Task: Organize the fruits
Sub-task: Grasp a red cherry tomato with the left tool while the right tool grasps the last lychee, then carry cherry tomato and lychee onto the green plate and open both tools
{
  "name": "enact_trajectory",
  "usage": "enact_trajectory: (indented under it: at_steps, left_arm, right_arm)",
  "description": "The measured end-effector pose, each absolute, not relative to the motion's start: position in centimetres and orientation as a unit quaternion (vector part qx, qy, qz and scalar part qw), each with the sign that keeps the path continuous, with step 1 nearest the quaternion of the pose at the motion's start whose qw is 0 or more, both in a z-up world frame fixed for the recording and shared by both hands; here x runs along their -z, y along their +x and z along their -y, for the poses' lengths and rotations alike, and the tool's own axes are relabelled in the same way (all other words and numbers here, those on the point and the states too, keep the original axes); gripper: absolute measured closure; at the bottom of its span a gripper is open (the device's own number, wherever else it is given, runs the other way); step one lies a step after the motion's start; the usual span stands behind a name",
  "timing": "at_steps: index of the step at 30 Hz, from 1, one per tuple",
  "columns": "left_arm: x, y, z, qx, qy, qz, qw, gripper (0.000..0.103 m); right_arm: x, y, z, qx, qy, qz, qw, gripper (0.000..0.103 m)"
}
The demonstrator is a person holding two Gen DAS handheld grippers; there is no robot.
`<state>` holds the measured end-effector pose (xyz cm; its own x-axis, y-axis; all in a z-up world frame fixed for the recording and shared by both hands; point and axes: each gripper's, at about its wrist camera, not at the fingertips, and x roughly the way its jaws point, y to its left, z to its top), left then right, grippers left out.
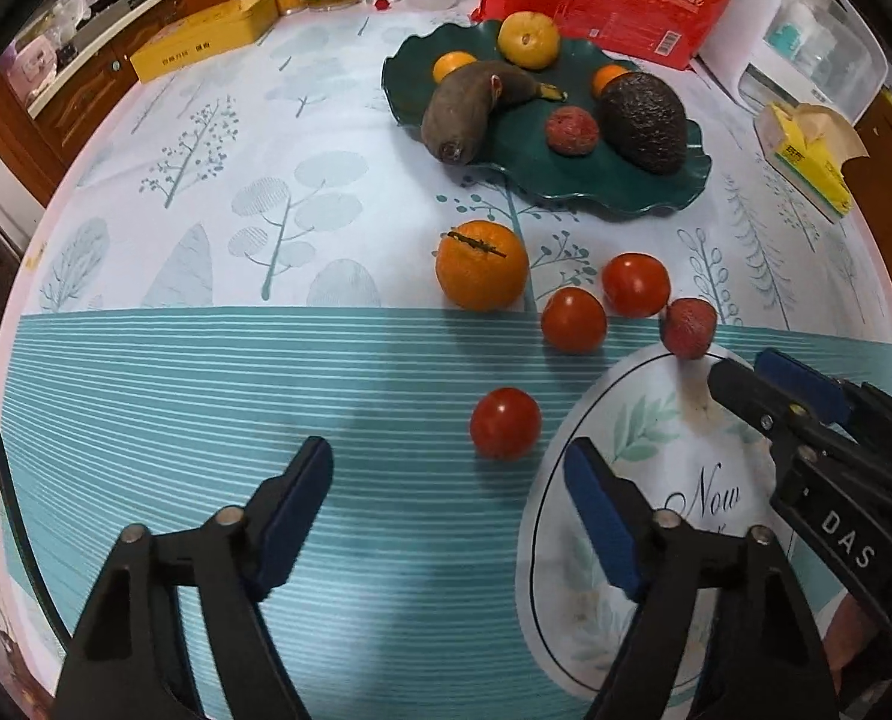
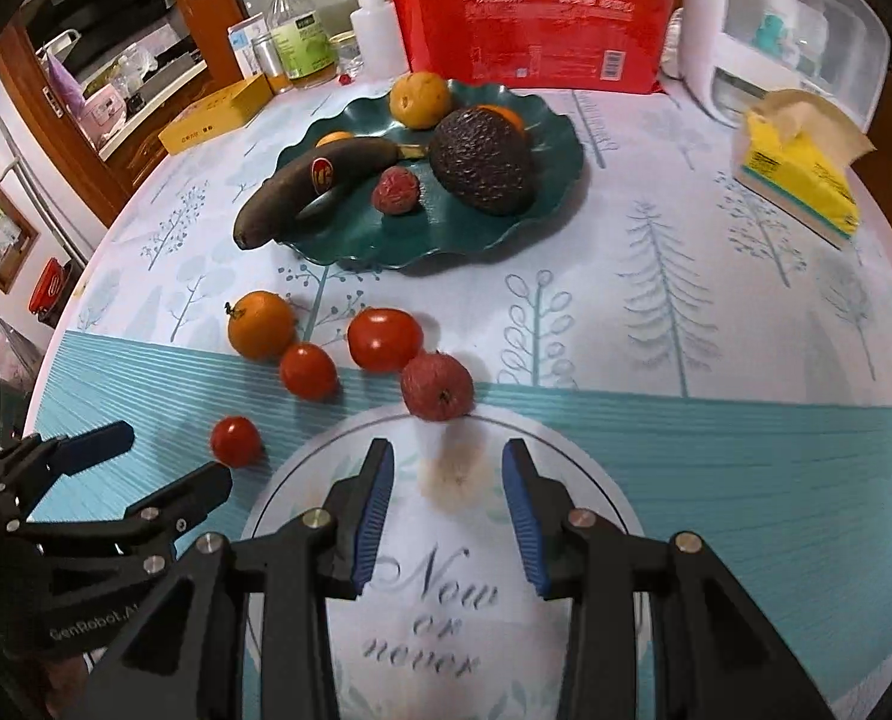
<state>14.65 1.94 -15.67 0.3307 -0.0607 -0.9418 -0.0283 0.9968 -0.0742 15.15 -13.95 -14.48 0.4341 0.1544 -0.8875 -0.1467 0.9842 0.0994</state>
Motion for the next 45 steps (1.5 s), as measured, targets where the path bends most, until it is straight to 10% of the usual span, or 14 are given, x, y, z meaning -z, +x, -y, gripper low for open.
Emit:
enact_trajectory:
  at_steps: [19, 45]
  left_arm:
    - [17.7, 15.8, -1.6, 0.029, -0.06, -0.581, 0.811, 0.078]
    - [8.0, 13.2, -3.1, 0.049, -0.039, -0.541, 0.839, 0.08]
  right_arm:
    - [17.1, 18.4, 12.9, -0.109, -0.015, -0.537, 0.836, 0.071]
    - [9.4, 13.7, 12.3, -0.11, -0.005, -0.5, 0.859, 0.072]
